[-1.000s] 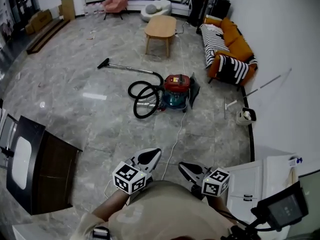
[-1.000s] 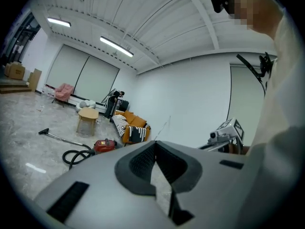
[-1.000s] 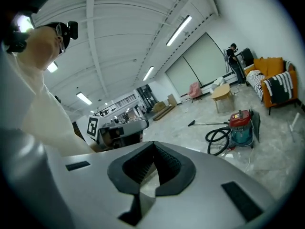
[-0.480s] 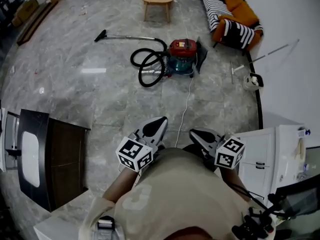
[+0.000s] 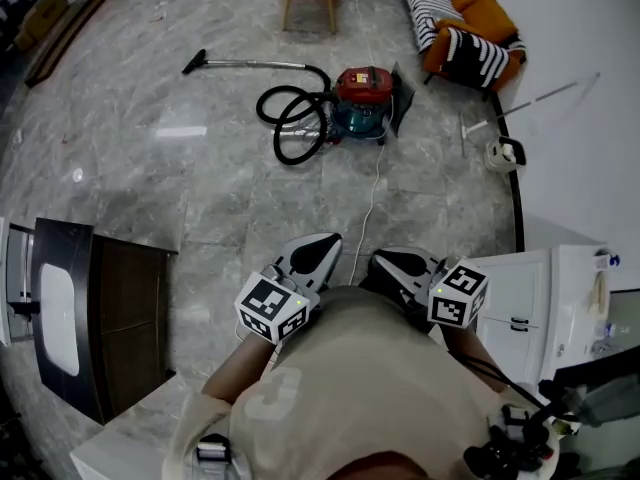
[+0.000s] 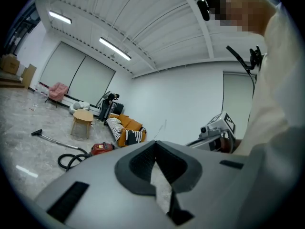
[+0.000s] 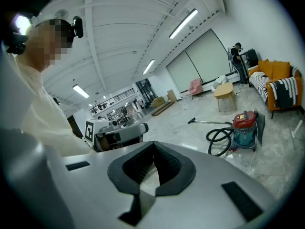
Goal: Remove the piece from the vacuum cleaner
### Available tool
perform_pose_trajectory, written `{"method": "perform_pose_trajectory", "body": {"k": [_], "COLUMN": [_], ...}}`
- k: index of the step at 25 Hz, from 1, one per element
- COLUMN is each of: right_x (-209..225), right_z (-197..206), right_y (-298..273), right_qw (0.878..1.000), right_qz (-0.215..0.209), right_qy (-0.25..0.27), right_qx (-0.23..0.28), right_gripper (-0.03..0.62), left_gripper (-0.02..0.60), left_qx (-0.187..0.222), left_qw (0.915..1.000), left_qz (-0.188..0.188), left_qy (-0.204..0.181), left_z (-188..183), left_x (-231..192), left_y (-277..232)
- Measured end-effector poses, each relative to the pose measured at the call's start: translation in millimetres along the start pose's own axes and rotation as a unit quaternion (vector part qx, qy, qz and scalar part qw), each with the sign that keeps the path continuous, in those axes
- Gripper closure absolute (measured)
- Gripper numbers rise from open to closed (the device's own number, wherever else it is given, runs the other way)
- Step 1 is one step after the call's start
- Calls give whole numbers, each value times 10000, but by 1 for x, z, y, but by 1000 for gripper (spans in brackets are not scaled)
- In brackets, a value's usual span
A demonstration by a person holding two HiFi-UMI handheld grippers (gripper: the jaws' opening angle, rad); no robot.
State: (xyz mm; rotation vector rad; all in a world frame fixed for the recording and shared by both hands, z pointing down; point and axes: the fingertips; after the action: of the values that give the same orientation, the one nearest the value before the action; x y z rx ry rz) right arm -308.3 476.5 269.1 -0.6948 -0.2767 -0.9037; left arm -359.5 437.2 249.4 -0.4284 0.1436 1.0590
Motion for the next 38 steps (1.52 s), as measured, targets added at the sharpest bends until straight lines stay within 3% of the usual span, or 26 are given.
{"method": "perform_pose_trajectory", "body": {"k": [6,13,21,31,38], "right_x": [-4,14,108,198,244], "right_z": [2,12,-12,-36,-40], "right_y": [-9,8,76,129,147], "right_qw": [9998,9984,9910,9918,9970], "right_qz": [-125,155,345,95,-168], "right_qy": [2,-483,-984,-911,-461], "right_qx": [-150,255,838,895,604], "right_gripper": [591,591,591,591,591], "left_gripper": [578,578,578,578,578], "left_qx": [-64,-498,-934,-798,-894], "left_qw": [9998,9985,9942,9947,9922], "left_qz": [-186,164,353,16,-475], "left_qy": [-50,-137,-395,-644,-731], "left_z": [-1,10,-20,-75,-88], "left_x": [-2,8,22,30,28], "left_y": [6,-14,-121,-231,-287]}}
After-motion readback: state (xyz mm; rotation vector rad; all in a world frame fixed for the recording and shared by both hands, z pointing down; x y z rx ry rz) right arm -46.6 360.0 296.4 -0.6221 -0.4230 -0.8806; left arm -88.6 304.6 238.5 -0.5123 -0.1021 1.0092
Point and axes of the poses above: the fingertips, and each gripper's own axes: y backward along the fingers, x to its right, z out of its underside, and after that the axes turned 9 degrees about -x, right-handed
